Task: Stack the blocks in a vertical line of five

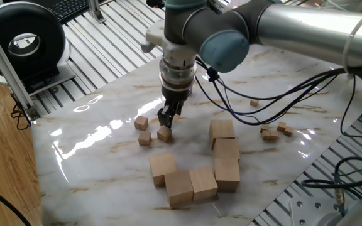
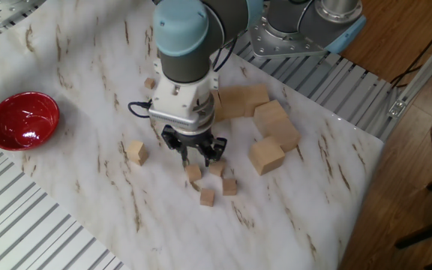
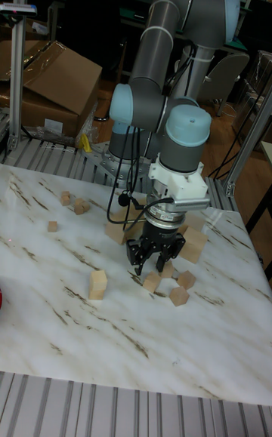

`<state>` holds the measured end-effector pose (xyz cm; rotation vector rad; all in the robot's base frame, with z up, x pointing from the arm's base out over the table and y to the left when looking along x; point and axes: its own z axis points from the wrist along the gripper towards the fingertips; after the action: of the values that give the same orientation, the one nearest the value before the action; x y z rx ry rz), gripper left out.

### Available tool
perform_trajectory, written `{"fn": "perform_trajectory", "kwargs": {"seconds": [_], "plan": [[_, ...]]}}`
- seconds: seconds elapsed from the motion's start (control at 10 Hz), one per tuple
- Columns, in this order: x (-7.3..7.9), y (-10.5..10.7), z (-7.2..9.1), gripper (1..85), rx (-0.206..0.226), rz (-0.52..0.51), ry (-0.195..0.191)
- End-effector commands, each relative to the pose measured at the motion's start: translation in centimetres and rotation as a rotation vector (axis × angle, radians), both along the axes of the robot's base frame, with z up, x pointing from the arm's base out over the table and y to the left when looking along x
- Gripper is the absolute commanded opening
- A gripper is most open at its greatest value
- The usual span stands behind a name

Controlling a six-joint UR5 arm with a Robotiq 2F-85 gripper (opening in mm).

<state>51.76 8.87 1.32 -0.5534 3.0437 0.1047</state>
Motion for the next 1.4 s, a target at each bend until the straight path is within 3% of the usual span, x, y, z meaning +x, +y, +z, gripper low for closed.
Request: {"fn": "perform_trajectory", "kwargs": {"seconds": [0.0, 0.2, 0.5, 1.0, 1.1, 1.2, 1.3], "plan": [[0.6, 0.2, -0.7, 52.7, 0.005, 0.007, -0.019], [1.3, -0.4, -0.7, 50.3, -0.019, 0.022, -0.049], [1.7, -0.3, -0.6, 43.3, -0.015, 0.023, -0.066], [3.0, -0.7, -0.5, 39.3, -0.033, 0.065, -0.111], [2.9, -0.6, -0.5, 46.0, -0.033, 0.1, -0.11], [3.7, -0.4, -0.4, 52.3, -0.031, 0.133, -0.14], [3.8, -0.3, -0.4, 52.7, -0.024, 0.134, -0.147]]}}
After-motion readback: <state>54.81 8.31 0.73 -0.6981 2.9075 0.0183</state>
